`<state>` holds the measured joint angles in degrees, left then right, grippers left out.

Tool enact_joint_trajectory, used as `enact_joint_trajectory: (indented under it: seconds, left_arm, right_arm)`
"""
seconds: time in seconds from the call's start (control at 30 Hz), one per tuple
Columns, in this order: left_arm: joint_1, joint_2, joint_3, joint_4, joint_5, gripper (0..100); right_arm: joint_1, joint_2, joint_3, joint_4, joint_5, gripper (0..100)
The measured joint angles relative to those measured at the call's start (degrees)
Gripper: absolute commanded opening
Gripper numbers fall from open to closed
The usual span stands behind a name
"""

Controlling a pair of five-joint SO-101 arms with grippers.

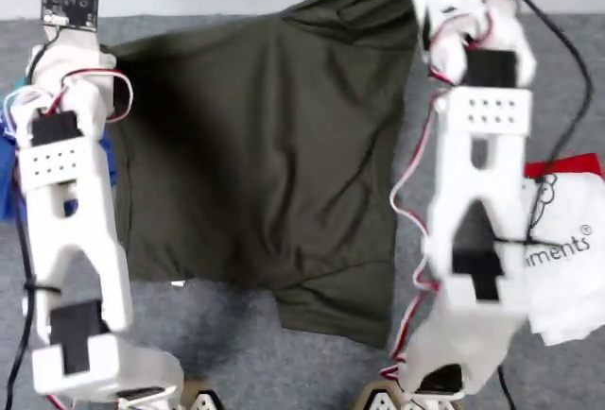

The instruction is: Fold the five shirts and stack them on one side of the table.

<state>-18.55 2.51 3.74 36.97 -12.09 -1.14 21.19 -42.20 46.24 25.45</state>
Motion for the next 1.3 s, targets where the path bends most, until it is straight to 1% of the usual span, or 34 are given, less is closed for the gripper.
enact_joint_trajectory:
  seconds: [0.13, 0.23, 0.4, 0.5, 0.7, 0.77, 0.87, 0.93, 1.17, 1.3]
  left_arm:
    - [0.0, 6.9, -3.3, 0.0, 0.0, 1]
    - [1.0, 10.5, -9.4, 0.1, 0.0, 1]
    - [3.2, 15.6, -23.2, 5.8, -0.2, 1]
    - [4.1, 20.1, -32.2, 8.8, -0.3, 1]
    - [4.9, 32.0, -48.5, 15.7, -0.3, 1]
    - [4.9, 36.3, -53.4, 19.0, -0.3, 1]
    - [4.9, 41.8, -59.2, 26.5, -2.0, 1]
    - [4.9, 45.0, -62.7, 32.6, -4.4, 1]
    - [4.9, 50.8, -74.6, 52.1, -8.4, 1]
    - [4.9, 52.1, -78.9, 60.7, -12.0, 1]
  right_arm:
    - [-0.2, 10.8, -12.7, 3.3, 0.6, 0.8]
    - [-0.2, 16.8, -22.3, 4.1, 0.7, 0.8]
    - [-0.1, 21.0, -35.4, 7.6, 1.0, 0.8]
    - [-0.1, 21.4, -39.5, 9.5, 1.7, 0.8]
    - [-0.1, 21.5, -40.2, 12.0, 3.6, 0.8]
    - [-0.1, 21.4, -39.1, 14.4, 3.7, 0.8]
    - [-0.1, 21.5, -38.0, 21.0, 3.7, 0.8]
    - [-0.1, 21.5, -37.8, 27.3, 3.7, 0.8]
    - [-0.1, 21.4, -39.5, 53.2, 3.8, 0.8]
    - [0.0, 21.2, -37.3, 54.2, 4.7, 0.8]
